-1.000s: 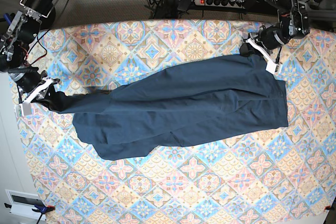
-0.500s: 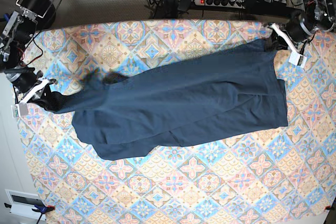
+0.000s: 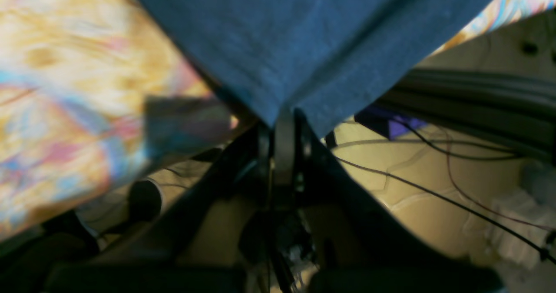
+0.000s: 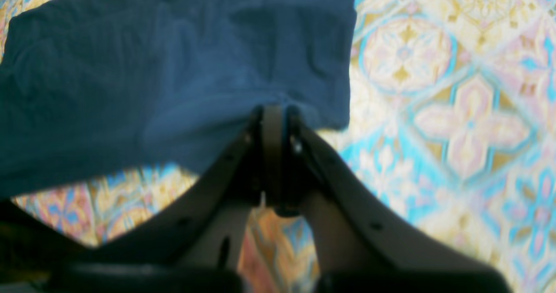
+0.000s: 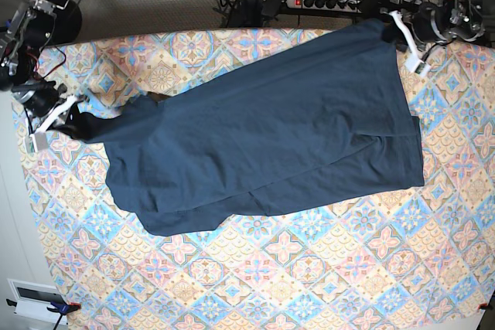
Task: Layout the t-shirt on the table in an organized manner, then fold the t-shirt properly
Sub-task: 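Pull the shirt corner with the left gripper away from the right gripper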
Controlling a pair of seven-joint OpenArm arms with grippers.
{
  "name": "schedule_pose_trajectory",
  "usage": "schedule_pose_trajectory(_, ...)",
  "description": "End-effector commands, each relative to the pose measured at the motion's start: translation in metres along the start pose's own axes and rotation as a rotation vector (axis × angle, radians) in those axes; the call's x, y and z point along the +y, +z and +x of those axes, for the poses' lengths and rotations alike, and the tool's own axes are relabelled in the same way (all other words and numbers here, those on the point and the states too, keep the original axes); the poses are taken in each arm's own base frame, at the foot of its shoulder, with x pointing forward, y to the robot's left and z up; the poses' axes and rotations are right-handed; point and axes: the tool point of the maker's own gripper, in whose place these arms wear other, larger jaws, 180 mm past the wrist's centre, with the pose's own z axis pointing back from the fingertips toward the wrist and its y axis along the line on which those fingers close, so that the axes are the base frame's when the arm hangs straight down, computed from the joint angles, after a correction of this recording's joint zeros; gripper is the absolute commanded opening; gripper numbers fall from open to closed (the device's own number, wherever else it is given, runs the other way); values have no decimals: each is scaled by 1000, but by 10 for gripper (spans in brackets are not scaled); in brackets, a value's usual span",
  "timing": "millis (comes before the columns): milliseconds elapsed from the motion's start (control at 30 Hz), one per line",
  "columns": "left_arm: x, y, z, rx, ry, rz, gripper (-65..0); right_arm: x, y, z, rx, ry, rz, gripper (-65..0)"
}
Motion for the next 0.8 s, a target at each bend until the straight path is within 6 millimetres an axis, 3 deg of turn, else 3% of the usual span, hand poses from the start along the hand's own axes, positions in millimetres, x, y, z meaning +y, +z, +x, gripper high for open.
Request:
schedule_pose_trajectory(0,1,2,-1,13,-18,1,-648,-2,7,3,-5,22,-6,-650)
schedule_pose_trajectory(167,1,2,-5,39,-39,-1,-648,-2,12,-25,60,-2,-9,-650)
schedule_pose_trajectory(300,7,6,-4,50,-57,13,-648,-2,15,-34,83,-10,-10,-650)
schedule_pose_trajectory(400,16,12,2,37,-62,38,-649,-1,14,-33,81,-9,-10,-650)
schedule_pose_trajectory(600,64,53,26,-69,-16,194,-649,9,18,-11,28,59,-5,-650)
schedule_pose_trajectory(767,91,82,36,-138,19,290,-649,26,20,-1,16,125,15,-650)
